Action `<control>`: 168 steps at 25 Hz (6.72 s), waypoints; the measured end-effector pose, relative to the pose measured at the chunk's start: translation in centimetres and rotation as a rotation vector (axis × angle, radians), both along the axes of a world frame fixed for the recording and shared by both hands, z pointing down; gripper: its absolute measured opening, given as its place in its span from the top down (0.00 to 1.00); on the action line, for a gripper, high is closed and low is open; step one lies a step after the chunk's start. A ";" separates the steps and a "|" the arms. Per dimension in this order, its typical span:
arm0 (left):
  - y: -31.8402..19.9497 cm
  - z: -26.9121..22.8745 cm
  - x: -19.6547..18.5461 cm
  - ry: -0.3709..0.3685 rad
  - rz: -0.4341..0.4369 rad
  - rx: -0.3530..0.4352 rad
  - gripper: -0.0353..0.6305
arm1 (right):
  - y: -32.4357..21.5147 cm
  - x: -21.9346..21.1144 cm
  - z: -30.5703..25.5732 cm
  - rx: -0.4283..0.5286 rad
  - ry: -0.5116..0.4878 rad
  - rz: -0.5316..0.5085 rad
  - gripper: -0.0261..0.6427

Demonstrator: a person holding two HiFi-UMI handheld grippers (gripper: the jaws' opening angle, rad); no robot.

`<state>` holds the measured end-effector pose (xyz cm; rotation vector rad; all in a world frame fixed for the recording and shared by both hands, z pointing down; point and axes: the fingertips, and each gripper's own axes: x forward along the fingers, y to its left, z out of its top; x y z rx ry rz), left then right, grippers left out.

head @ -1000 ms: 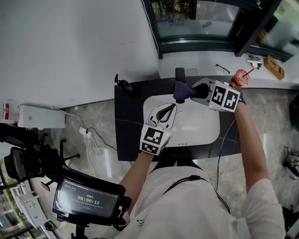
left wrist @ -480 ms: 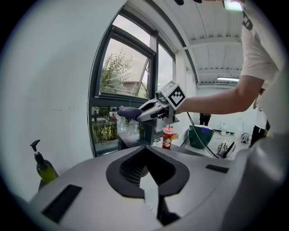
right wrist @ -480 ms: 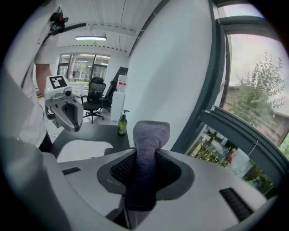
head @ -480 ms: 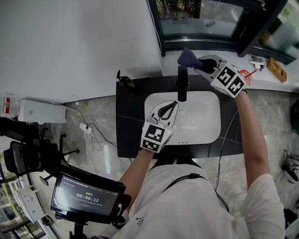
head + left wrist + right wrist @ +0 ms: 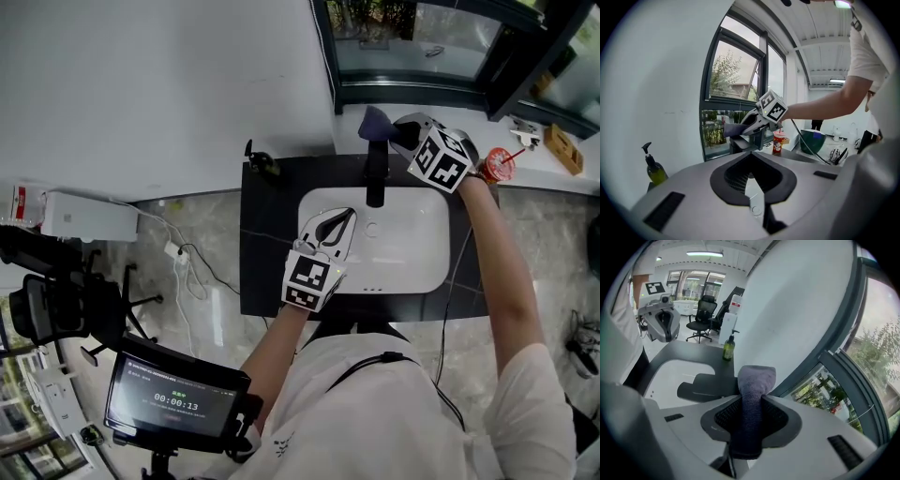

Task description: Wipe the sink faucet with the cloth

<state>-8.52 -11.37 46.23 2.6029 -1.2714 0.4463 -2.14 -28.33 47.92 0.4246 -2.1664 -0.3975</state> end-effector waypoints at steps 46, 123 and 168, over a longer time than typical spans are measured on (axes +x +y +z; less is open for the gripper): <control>0.3 -1.5 0.3 0.024 -0.004 0.011 0.95 | 12.8 0.4 6.5 -0.486 0.067 -0.227 0.79; 0.5 -2.0 0.2 0.043 -0.001 0.025 0.95 | 13.3 0.3 6.3 -0.413 0.103 -0.159 0.79; 0.0 -0.7 0.1 0.049 -0.012 -0.020 0.95 | 4.8 2.6 11.2 -0.370 0.038 0.057 0.79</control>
